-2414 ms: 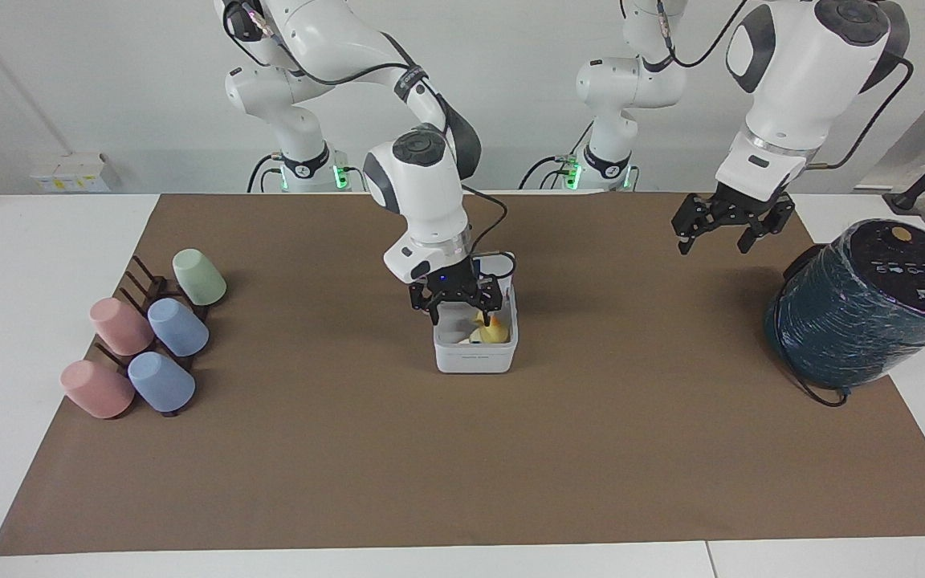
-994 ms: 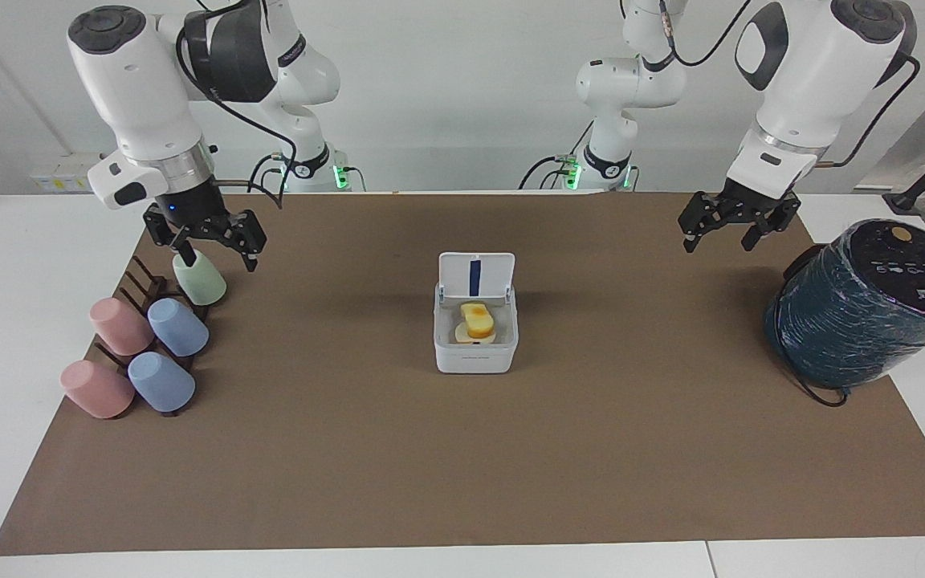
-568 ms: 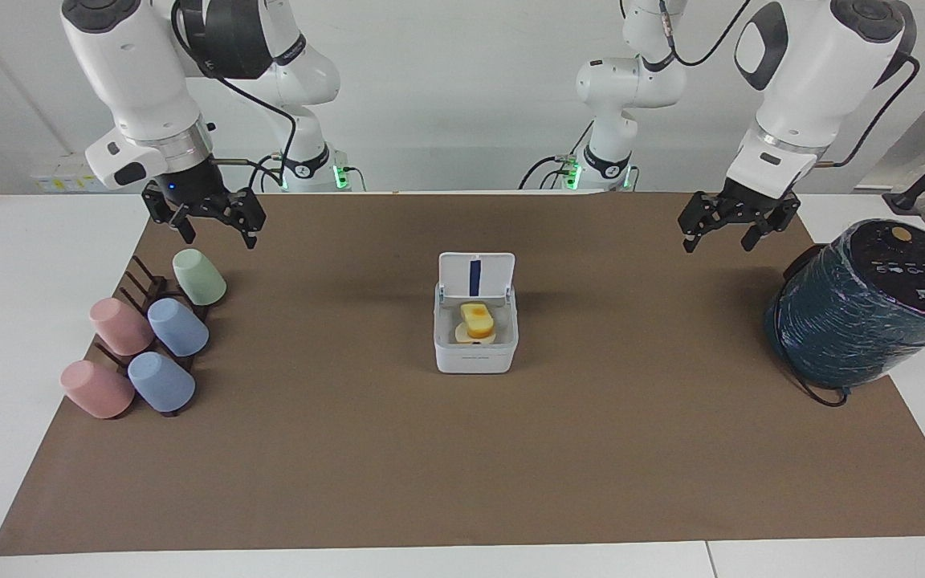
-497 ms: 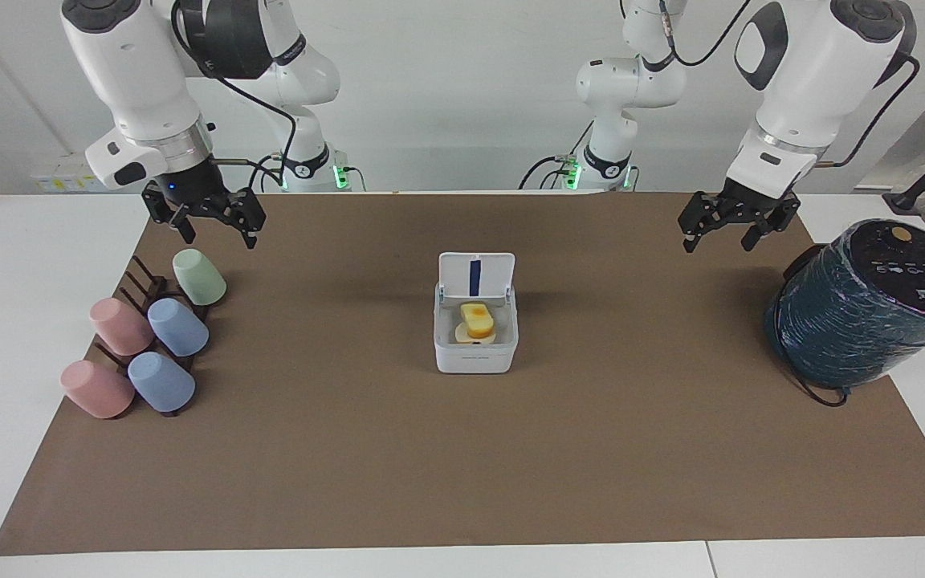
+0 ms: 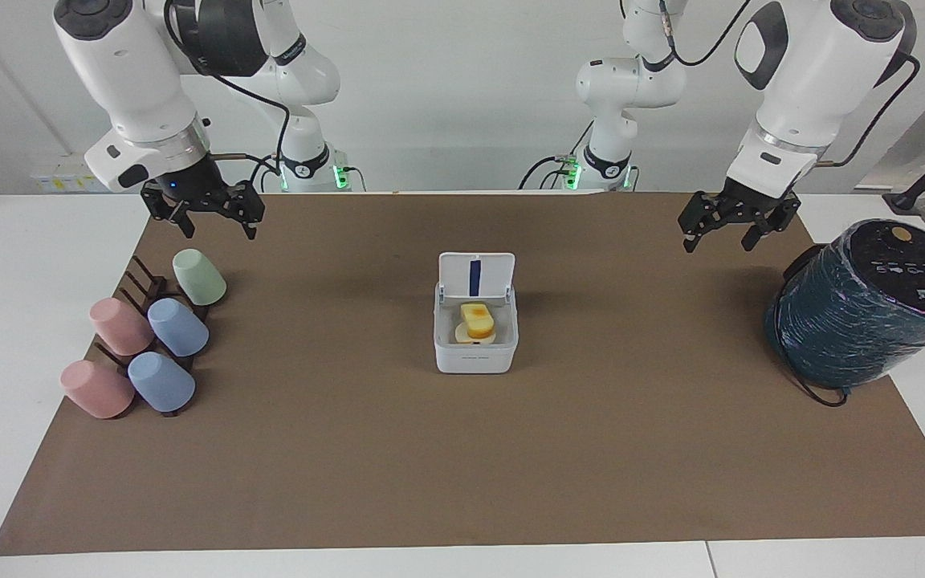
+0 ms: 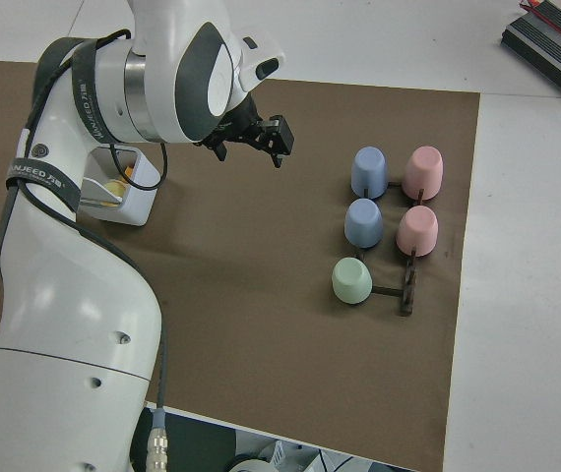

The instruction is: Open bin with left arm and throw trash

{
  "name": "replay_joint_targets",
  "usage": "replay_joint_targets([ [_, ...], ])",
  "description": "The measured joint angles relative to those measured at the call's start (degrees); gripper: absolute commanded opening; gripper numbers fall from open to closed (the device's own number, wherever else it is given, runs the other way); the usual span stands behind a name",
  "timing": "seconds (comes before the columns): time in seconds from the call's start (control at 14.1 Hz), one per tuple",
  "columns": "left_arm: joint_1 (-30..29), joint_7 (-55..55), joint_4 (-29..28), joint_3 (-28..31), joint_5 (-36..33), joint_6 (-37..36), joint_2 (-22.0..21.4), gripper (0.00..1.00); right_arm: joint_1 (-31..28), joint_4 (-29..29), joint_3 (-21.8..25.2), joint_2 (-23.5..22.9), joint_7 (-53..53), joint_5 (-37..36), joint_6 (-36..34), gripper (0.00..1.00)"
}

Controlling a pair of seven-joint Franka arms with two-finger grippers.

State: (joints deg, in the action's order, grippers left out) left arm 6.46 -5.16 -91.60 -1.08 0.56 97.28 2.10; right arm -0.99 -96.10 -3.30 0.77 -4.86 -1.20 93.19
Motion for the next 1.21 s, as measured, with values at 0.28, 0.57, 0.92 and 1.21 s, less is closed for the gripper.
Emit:
replay_joint_targets([
  [0.28, 0.0, 0.0, 0.0, 0.01, 0.0, 0.0, 0.0, 1.0, 0.03, 0.0, -0.49, 0.0, 0.0, 0.07, 0.01, 1.0],
  [0.57, 0.0, 0.0, 0.0, 0.04, 0.0, 0.03, 0.0, 1.0, 0.03, 0.0, -0.7, 0.0, 0.0, 0.07, 0.01, 1.0],
  [0.92, 0.0, 0.0, 0.0, 0.05, 0.0, 0.09, 0.0, 1.0, 0.03, 0.0, -0.7, 0.0, 0.0, 0.07, 0.01, 1.0],
  [1.21, -0.01, 0.0, 0.0, 0.06, 0.0, 0.19, 0.0, 1.0, 0.03, 0.0, -0.7, 0.0, 0.0, 0.07, 0.01, 1.0],
])
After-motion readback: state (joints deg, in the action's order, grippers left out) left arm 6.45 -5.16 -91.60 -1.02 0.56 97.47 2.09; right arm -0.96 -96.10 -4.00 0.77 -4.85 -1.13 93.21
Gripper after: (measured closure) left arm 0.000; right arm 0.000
